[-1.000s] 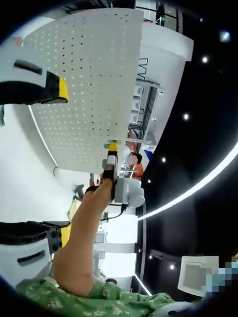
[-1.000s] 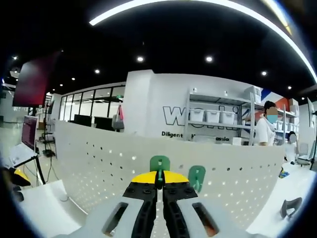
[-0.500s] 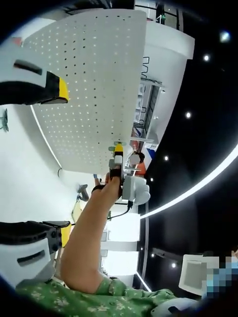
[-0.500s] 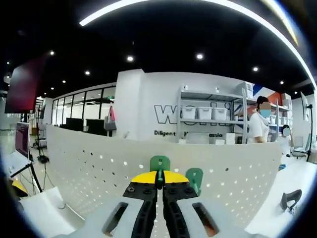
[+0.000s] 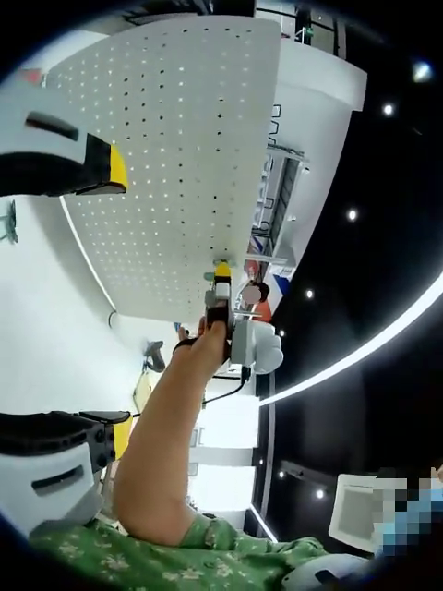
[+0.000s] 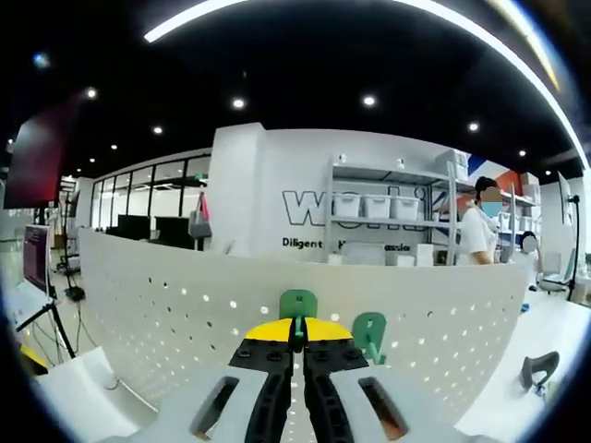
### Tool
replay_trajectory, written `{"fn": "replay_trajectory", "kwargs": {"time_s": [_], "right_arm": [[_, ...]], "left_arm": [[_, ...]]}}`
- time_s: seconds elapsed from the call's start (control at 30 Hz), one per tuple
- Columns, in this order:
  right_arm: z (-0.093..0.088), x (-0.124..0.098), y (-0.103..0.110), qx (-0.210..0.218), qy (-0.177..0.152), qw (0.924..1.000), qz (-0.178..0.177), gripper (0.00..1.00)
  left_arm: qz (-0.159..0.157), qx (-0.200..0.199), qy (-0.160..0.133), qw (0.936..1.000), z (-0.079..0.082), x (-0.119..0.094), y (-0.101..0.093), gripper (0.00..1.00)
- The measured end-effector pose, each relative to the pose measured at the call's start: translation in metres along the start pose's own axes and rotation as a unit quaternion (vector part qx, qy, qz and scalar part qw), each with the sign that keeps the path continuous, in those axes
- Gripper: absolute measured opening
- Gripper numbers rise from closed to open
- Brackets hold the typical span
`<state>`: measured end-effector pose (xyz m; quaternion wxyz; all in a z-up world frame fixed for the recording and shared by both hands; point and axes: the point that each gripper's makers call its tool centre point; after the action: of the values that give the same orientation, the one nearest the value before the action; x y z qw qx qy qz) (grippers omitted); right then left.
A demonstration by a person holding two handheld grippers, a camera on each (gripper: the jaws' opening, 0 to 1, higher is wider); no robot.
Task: Insert the hook assembly into the mounting plate slot until the hook locks in place.
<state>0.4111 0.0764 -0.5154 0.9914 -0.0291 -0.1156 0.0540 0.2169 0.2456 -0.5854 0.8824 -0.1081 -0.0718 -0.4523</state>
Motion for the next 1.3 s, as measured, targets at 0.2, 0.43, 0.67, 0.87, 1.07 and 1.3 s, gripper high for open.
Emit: {"fn": "replay_trajectory", "kwargs": {"time_s": [0.2, 0.43, 0.67, 0.87, 1.07, 1.3], "right_arm": [[0.0013, 0.0017, -0.0008, -0.001, -0.002, 1.0, -0.004, 0.01], [-0.0004, 0.0028, -0.0014, -0.004, -0.004, 1.0, -0.004, 0.01], [-0.0013, 0.0027, -0.001, -0.007, -0.005, 0.9999, -0.005, 0.01], [-0.0036, 0.002, -0.0008, -0.008, -0.005, 0.9999, -0.005, 0.01], [-0.004, 0.0017, -0.0008, -0.008, -0.007, 0.9999, -0.005, 0.01], [-0.0077, 0.0016, 0.0003, -0.01, -0.005, 0.9999, -0.004, 0.01]], "left_arm": [[-0.001, -0.003, 0.002, 1.0, -0.0011, -0.0013, 0.0021, 0.99], [-0.004, -0.007, 0.001, 1.0, -0.002, -0.0006, 0.003, 0.98], [-0.004, -0.008, 0.0, 1.0, -0.0018, -0.0004, 0.0047, 0.97], [-0.005, -0.009, 0.001, 0.9999, -0.0026, 0.0001, 0.0051, 0.96], [-0.007, -0.01, 0.0, 0.9999, -0.0021, 0.0001, 0.0047, 0.95], [-0.005, -0.011, 0.0, 0.9999, -0.0018, -0.001, 0.0062, 0.95]]}}
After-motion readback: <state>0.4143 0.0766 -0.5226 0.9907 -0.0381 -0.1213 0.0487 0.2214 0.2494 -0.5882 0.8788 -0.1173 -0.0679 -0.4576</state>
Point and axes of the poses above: the point that each gripper's makers call its tool centre point, and the gripper's own axes: x roughly forward along the fingers, y roughly to its left, z roughly out of its top, and after that the axes turned 13 degrees about -y, right-handed
